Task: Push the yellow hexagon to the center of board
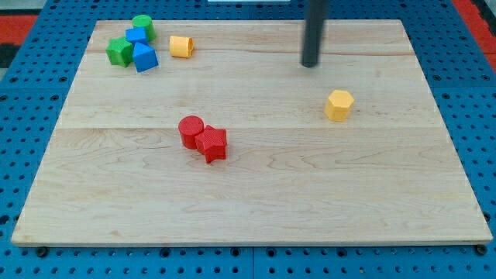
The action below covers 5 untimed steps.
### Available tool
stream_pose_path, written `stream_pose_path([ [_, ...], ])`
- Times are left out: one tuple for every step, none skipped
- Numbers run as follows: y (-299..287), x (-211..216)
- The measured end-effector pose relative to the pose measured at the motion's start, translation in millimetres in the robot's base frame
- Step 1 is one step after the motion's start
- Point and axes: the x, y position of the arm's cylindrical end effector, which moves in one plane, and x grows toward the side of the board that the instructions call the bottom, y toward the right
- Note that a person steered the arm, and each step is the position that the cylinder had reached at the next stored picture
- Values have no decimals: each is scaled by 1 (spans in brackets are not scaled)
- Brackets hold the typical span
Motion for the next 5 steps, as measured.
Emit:
stream_pose_path([
  [34,65],
  [29,67],
  [-46,61],
  [-25,86],
  [-26,108],
])
